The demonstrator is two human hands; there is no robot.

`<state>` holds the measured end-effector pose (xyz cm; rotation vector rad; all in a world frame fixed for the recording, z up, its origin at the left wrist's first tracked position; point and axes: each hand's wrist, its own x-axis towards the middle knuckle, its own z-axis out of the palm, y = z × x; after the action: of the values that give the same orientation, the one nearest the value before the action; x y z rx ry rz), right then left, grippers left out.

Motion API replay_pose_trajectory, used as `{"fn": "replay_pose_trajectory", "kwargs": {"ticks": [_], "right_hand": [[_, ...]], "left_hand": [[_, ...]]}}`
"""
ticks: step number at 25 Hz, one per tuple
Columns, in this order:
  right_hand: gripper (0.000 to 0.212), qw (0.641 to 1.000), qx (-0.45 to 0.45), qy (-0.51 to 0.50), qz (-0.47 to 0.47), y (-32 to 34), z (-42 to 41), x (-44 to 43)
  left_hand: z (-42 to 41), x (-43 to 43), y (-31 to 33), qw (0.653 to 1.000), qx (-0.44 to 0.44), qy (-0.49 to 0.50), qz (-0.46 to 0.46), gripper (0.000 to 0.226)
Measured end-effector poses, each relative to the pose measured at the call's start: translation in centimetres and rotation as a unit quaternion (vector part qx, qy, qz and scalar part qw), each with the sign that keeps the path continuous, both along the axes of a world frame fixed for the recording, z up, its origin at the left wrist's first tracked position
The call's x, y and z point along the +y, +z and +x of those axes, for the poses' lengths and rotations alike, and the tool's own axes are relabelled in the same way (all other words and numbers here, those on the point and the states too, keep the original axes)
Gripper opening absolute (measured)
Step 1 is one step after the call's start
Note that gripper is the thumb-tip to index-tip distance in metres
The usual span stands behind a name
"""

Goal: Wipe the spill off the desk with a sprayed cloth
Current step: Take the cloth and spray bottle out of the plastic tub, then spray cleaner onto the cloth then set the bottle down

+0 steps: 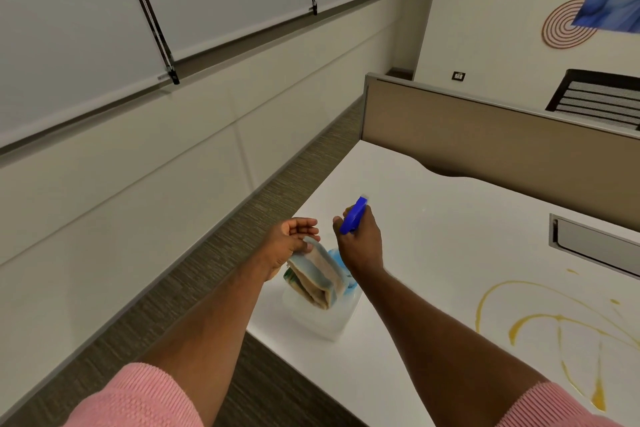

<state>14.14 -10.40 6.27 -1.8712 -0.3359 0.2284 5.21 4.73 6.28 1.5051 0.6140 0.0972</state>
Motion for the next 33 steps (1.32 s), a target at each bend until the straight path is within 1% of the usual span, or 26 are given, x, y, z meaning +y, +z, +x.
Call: {"fn": "replay_pose_trajectory", "kwargs": {"ticks": [3,7,12,15,18,24,29,33], "right_hand": [[0.025,0.999,-0.016,-0.01,0.04,1.6,0.2,-0.7],[0.019,0.995,-0.055,-0.022,0.081,5.7,0.7,-1.9],[0.01,0.984,-0.116,-0.039,0.133,11.9,1.8,-4.9],[0.011,0.975,-0.151,-0.054,0.151,15.7,2.6,-7.9],[0.009,0.966,-0.197,-0.075,0.149,19.3,3.4,-12.2],[0.009,0.94,-0.3,-0.118,0.114,24.6,4.3,-22.9],[0.013,0.923,-0.345,-0.151,0.08,26.4,3.6,-32.9],[0.016,0.92,-0.354,-0.159,0.054,27.8,1.8,-39.6]], "left_hand": [[0.5,-0.2,2.0,1.0,-0.009,-0.018,0.019,0.047],[1.4,-1.4,6.3,0.997,-0.026,-0.037,0.069,0.043],[2.5,-4.4,13.4,0.987,-0.077,-0.047,0.13,0.042],[3.1,-6.8,17.6,0.979,-0.115,-0.075,0.148,0.047],[4.3,-10.0,21.4,0.971,-0.149,-0.1,0.161,0.049],[7.3,-18.1,28.4,0.951,-0.247,-0.127,0.132,0.049],[9.7,-27.4,33.1,0.933,-0.308,-0.143,0.117,0.051],[10.6,-34.6,35.8,0.921,-0.339,-0.159,0.105,0.048]]}}
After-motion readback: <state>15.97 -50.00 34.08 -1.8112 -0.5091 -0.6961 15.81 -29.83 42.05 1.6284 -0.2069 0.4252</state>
